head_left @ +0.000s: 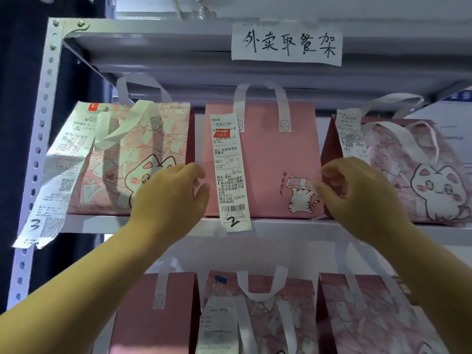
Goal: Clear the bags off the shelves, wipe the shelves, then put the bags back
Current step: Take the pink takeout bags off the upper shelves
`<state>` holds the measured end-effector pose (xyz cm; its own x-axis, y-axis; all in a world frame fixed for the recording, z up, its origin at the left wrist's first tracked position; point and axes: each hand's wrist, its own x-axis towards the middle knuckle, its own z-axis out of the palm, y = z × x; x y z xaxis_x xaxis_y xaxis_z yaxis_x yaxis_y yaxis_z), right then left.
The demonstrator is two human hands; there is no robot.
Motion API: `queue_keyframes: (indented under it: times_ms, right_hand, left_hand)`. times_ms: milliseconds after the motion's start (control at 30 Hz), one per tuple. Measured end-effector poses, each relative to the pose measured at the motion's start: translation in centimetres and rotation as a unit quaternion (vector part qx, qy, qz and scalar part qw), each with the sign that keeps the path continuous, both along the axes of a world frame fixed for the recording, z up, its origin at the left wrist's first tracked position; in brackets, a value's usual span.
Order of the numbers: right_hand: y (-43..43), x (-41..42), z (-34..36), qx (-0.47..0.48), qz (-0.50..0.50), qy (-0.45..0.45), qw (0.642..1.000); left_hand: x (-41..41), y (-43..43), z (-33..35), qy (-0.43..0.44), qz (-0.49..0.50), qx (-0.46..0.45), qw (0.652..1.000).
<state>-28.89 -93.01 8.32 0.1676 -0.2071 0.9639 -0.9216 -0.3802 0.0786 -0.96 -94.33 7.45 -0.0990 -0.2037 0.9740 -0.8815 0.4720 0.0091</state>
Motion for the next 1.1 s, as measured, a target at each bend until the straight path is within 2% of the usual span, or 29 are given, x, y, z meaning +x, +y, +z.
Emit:
queue_keyframes:
  times_ms: [133, 300, 667, 900, 1100]
  right_hand:
    - [2.0, -0.4, -0.5, 0.001, -0.038, 0.007, 0.999]
    - [3.8, -3.0, -1.6, 0.019, -0.077, -0.033, 0.996]
    - [4.4, -14.6, -2.5, 0.065, -0.157, -0.075, 0.983]
    - [1.7, -22.5, -2.2, 0.1, -0.176, -0.115, 0.973]
    - [-0.5, -25.7, -1.7, 0.168, -0.161, -0.13, 0.964]
  left_hand:
    - [-1.7, 1.5, 0.4, -0.045, -0.05, -0.016, 0.998]
    - [-4.7, 2.8, -0.5, -0.072, -0.094, -0.02, 0.993]
    - [-15.4, 1.8, -1.5, -0.087, -0.156, 0.016, 0.984]
    - [-22.3, -1.6, -1.0, -0.019, -0.111, 0.048, 0.992]
    - [-24.5, -3.3, -1.3, 0.023, -0.064, 0.124, 0.99]
